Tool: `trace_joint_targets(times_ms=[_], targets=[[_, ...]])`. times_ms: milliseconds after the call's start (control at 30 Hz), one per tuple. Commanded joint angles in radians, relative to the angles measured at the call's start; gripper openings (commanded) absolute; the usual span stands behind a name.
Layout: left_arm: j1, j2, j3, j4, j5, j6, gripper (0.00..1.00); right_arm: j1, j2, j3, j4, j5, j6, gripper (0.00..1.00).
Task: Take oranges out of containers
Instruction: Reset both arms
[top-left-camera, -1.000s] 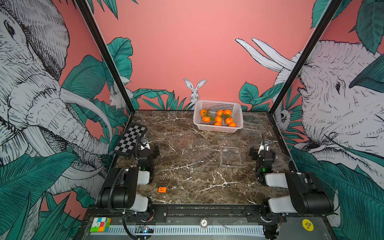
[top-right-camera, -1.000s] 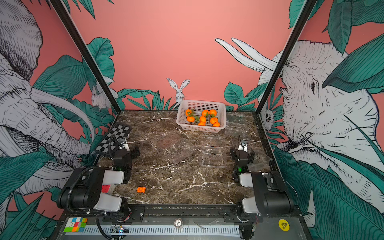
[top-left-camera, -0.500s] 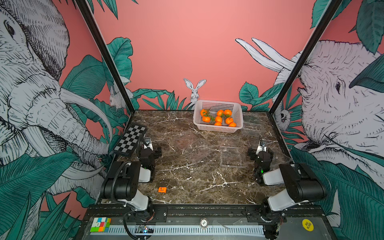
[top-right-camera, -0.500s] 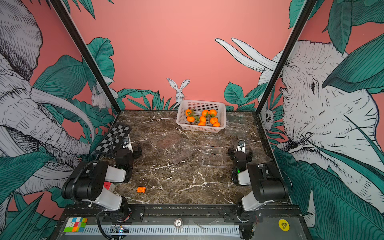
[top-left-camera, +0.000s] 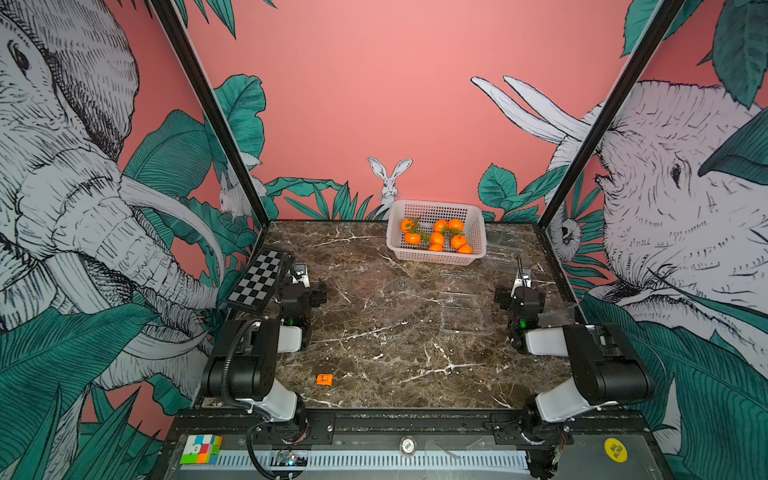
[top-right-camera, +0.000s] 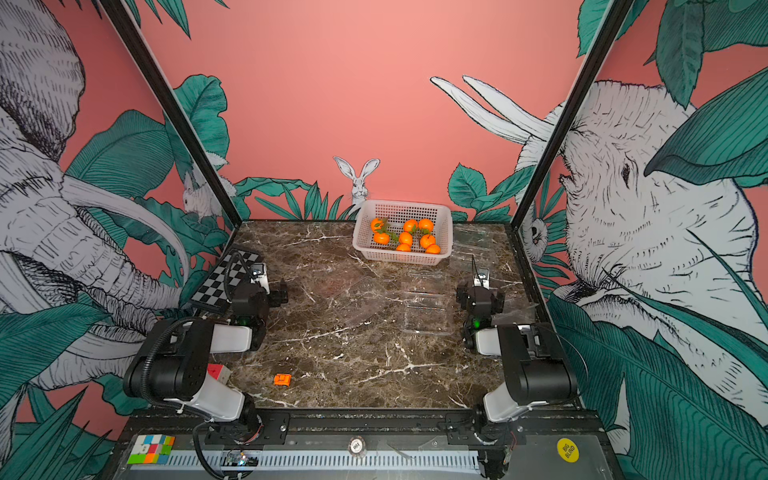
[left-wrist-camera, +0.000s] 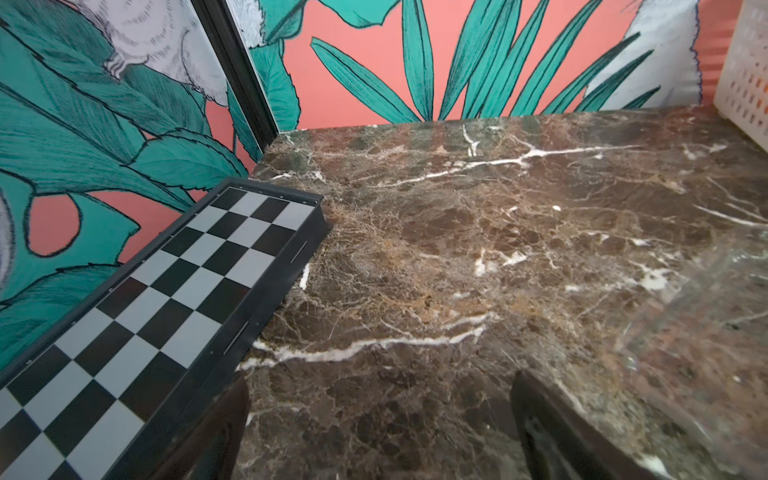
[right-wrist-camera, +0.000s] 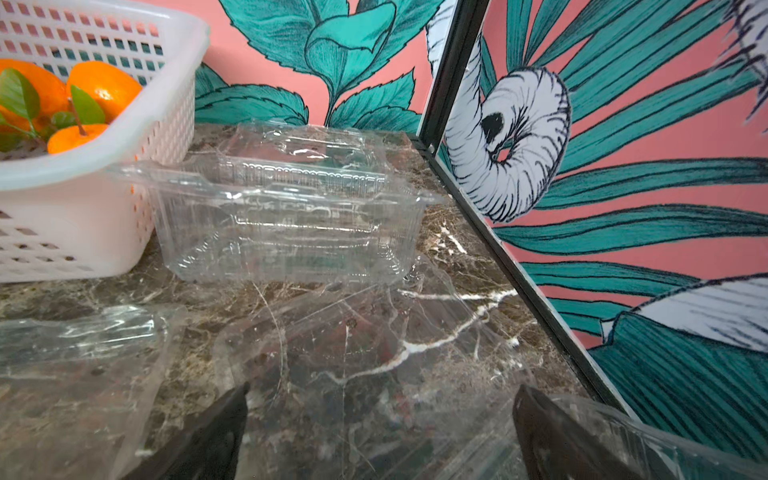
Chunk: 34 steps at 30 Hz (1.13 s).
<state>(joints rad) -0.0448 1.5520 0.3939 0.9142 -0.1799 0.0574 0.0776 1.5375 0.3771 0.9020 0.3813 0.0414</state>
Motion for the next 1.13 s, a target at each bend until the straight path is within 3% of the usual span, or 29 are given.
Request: trace_joint_targets(times_ms=[0,1100], targets=[[-0.004,-0.006,0.005,-0.021,0.014,0.018,0.99,-0.004,-0.011,-0.002,-0.008,0.002,0.008,0.99],[-0.006,-0.007,0.003,-0.023,0.013,0.018,0.99,-0.004,-0.003,0.010,-0.023,-0.033,-0.003,0.99]])
